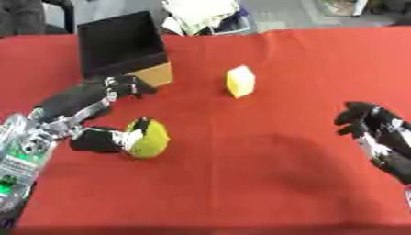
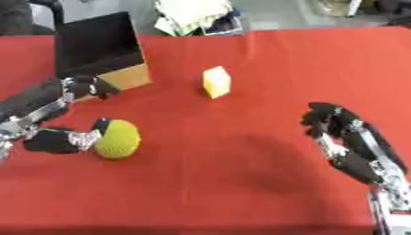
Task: Pick up objects on the table and place them in the box.
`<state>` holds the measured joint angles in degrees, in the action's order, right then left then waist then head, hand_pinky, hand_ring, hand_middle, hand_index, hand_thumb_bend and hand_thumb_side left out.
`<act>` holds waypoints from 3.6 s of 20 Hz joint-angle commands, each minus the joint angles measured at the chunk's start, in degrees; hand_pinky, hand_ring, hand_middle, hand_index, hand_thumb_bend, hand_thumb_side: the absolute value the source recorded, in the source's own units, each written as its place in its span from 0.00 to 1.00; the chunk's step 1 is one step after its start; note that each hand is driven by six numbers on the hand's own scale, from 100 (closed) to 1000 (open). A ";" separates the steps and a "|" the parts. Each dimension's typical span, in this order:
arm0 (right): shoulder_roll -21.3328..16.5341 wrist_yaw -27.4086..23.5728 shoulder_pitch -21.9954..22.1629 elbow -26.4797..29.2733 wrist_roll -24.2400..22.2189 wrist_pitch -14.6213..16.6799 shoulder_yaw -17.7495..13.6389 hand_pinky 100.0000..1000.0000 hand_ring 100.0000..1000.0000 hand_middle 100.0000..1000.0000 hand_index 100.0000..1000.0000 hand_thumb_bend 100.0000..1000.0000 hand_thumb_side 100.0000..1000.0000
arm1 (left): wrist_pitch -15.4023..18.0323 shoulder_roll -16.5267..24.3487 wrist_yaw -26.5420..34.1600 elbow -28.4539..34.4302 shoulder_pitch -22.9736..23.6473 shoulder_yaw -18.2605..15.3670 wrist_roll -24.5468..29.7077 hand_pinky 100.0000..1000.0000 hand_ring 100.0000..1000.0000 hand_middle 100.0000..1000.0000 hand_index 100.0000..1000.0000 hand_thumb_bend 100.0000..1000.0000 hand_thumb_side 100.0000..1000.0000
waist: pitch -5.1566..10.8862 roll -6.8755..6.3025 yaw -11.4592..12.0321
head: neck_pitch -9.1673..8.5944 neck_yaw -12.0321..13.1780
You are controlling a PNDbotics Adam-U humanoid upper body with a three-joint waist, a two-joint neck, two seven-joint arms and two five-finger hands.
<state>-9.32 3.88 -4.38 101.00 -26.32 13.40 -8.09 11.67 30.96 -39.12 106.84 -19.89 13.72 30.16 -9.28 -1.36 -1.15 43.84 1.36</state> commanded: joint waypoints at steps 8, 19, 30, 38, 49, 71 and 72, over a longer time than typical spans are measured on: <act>-1.25 -0.11 -0.15 0.99 -0.07 0.08 -0.20 0.60 0.68 0.63 0.82 0.00 0.41 | 2.33 1.52 -11.85 -3.19 -1.88 0.46 4.42 0.75 0.73 0.78 0.90 0.24 0.56 | 0.86 -0.11 -0.15 | 0.28 -0.40; -1.08 -0.12 -0.18 0.94 -0.17 -0.03 -0.20 0.60 0.68 0.62 0.82 0.00 0.41 | 4.64 -0.15 -21.84 -8.75 -2.48 1.91 4.85 0.76 0.74 0.80 0.90 0.32 0.52 | 0.86 -0.16 -0.43 | 0.28 -0.43; -0.99 -0.11 -0.17 0.88 -0.18 -0.10 -0.20 0.60 0.68 0.62 0.82 0.00 0.41 | 3.02 -1.88 -23.00 -13.20 -2.79 2.14 -2.83 0.60 0.50 0.51 0.63 0.15 0.12 | 0.87 -0.12 -0.44 | 0.28 -0.43; -0.95 -0.18 -0.19 0.88 -0.17 -0.07 -0.21 0.60 0.68 0.62 0.82 0.00 0.41 | 1.14 -2.52 -15.99 -14.23 -2.91 2.19 -13.04 0.46 0.29 0.26 0.38 0.00 0.07 | 0.85 -0.03 -0.46 | 0.28 -0.38; -1.04 -0.20 -0.01 0.85 -0.10 -0.17 -0.32 0.60 0.68 0.62 0.82 0.00 0.41 | -3.78 -0.38 -9.50 -5.58 -8.95 -2.86 -13.03 0.47 0.30 0.26 0.37 0.00 0.02 | 1.14 -0.20 -0.30 | 0.28 -0.76; -0.99 -0.46 0.65 0.54 -0.69 0.33 0.23 0.60 0.68 0.62 0.82 0.00 0.41 | -16.45 -5.12 -25.18 -53.71 -34.10 -10.82 -28.92 0.72 0.72 0.78 0.94 0.20 0.37 | 1.67 0.44 -1.20 | 0.28 -0.58; -0.99 -0.46 0.66 0.52 -0.72 0.33 0.24 0.60 0.68 0.62 0.82 0.00 0.41 | -16.50 -5.39 -26.03 -54.67 -34.41 -11.06 -28.98 0.73 0.73 0.80 0.95 0.23 0.44 | 1.68 0.41 -1.22 | 0.28 -0.54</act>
<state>-9.34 3.86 -3.46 100.94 -26.78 13.60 -7.82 -4.57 24.90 -63.85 53.17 -52.75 3.59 1.52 -8.61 -0.95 -2.36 43.84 0.66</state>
